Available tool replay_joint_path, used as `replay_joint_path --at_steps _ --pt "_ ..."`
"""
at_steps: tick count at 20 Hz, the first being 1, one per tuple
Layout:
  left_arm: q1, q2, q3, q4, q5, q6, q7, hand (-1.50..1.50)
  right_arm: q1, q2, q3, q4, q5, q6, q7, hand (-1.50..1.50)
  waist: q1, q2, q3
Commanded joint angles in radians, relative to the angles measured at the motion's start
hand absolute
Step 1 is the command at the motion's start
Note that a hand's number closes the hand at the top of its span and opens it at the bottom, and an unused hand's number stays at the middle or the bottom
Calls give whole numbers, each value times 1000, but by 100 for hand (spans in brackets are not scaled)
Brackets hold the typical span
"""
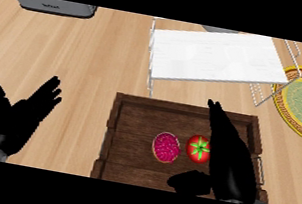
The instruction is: Pick the cupcake from the tray and place it in the tiered shelf
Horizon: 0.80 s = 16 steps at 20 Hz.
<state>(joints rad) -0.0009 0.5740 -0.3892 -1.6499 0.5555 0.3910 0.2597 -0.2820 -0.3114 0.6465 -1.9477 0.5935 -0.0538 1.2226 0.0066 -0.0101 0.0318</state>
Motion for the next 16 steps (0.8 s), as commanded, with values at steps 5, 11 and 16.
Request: replay_joint_path --at_steps 5,11,16 --pt "28 -23 21 142 -5 -14 -69 0 -24 149 39 110 150 56 227 -150 -16 12 -38" --pt "26 -2 29 114 17 -11 -42 0 -33 235 -12 171 203 95 213 -150 -12 11 -35" --pt "-5 -37 21 175 11 -22 -63 0 10 289 0 281 299 79 167 -150 -20 15 -35"
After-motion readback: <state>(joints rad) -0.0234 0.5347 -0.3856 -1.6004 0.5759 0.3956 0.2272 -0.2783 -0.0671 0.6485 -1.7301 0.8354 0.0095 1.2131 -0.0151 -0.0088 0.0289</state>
